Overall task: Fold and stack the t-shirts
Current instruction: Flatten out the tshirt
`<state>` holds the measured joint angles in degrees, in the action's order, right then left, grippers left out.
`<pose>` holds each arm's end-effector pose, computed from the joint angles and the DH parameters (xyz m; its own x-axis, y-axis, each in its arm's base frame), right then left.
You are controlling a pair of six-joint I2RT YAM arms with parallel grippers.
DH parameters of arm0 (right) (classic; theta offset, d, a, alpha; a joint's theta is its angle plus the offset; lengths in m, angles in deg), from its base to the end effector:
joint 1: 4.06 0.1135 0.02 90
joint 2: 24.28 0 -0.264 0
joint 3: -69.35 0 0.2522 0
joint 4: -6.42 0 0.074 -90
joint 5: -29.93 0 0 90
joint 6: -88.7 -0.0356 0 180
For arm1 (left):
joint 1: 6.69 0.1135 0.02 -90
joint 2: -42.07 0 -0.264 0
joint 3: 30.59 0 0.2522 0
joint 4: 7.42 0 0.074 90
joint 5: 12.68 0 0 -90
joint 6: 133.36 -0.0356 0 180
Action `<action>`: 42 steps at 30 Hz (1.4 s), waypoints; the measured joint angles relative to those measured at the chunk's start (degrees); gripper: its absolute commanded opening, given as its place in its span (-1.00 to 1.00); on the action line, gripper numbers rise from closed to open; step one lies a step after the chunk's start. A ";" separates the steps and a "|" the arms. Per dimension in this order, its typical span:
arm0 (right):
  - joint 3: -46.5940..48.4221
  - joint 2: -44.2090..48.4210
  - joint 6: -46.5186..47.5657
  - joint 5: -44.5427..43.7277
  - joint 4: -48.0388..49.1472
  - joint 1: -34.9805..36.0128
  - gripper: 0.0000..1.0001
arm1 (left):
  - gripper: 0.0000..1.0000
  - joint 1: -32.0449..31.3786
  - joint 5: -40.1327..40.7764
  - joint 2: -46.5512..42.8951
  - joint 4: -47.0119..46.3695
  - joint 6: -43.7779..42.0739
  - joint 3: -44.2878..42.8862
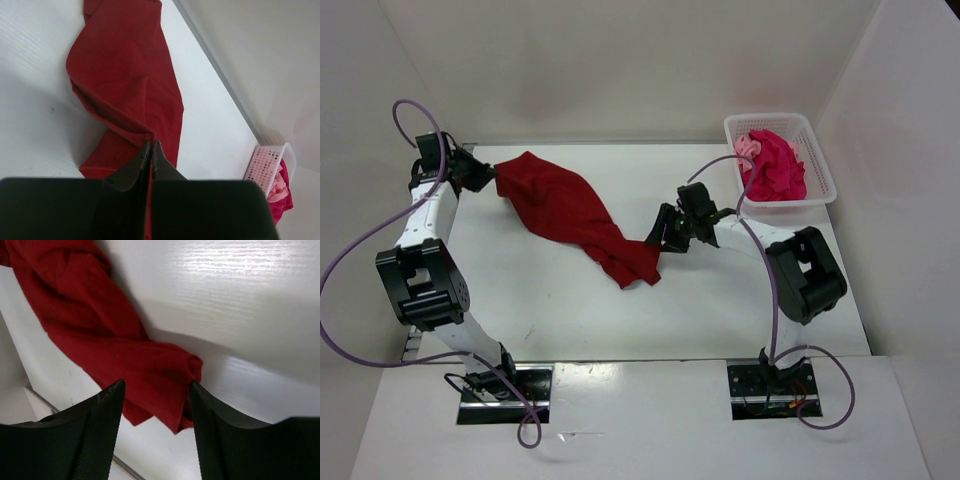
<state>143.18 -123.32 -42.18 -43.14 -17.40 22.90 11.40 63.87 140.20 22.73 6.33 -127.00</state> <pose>0.3166 0.1727 0.1852 -0.9041 0.2426 -0.3518 -0.0161 0.8033 0.5954 0.3844 0.1169 0.3099 -0.2376 -0.8578 -0.4557 -0.4566 0.5127 -0.7270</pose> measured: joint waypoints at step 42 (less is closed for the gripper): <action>-15.63 19.39 -7.48 2.69 -11.15 -7.06 -0.93 | -1.00 3.93 -0.33 -5.31 -0.35 1.03 7.02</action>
<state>127.55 -103.94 -49.66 -40.45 -28.55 15.84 15.33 63.54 134.89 22.38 7.36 -119.99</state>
